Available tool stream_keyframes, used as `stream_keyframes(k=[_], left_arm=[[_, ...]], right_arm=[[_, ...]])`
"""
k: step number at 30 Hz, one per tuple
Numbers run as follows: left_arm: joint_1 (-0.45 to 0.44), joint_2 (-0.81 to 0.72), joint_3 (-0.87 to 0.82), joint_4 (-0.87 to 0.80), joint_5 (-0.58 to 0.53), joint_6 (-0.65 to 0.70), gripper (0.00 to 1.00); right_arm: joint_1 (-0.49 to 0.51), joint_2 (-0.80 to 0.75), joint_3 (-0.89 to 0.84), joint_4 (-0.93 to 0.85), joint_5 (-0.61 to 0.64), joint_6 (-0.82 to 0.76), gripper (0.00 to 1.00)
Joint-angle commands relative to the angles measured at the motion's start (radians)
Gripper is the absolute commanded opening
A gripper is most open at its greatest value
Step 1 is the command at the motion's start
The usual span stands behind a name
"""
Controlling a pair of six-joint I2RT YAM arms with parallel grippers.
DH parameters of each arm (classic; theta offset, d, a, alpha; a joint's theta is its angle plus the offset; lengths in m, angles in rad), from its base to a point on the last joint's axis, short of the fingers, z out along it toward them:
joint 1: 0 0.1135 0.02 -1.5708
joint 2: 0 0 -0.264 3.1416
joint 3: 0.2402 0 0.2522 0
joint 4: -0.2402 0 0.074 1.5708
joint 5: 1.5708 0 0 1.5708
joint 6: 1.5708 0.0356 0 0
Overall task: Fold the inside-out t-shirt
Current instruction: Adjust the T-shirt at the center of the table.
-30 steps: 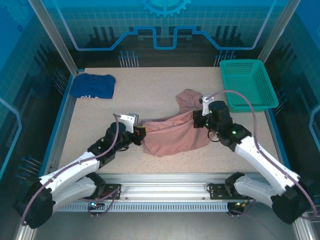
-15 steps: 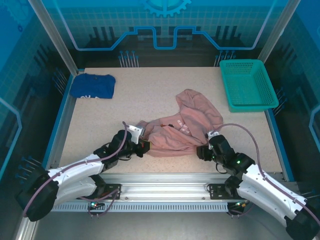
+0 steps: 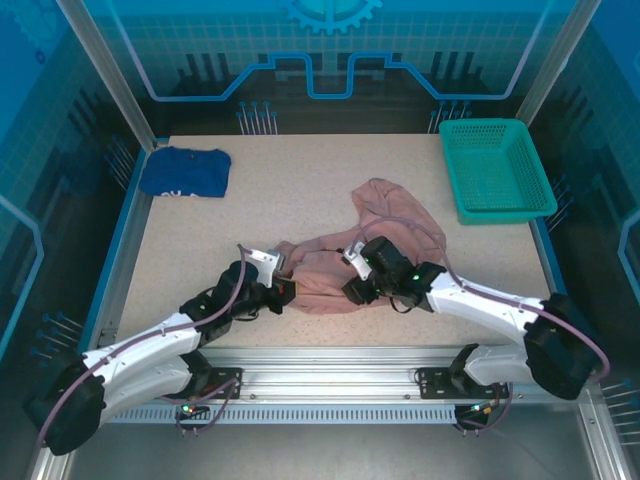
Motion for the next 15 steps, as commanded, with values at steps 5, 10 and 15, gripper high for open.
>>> stream_keyframes(k=[5,10,15], left_arm=[[-0.005,-0.018,0.016,-0.034,-0.012,0.026,0.00],[-0.005,-0.009,-0.001,-0.039,-0.008,0.034,0.00],[-0.005,0.016,-0.017,-0.036,-0.001,0.034,0.01]], right_arm=[[-0.002,0.196,0.071,0.100,-0.136,-0.066,0.53],[-0.028,0.254,0.143,0.112,-0.187,-0.041,0.18],[-0.086,0.200,0.201,0.081,-0.284,0.013,0.03]])
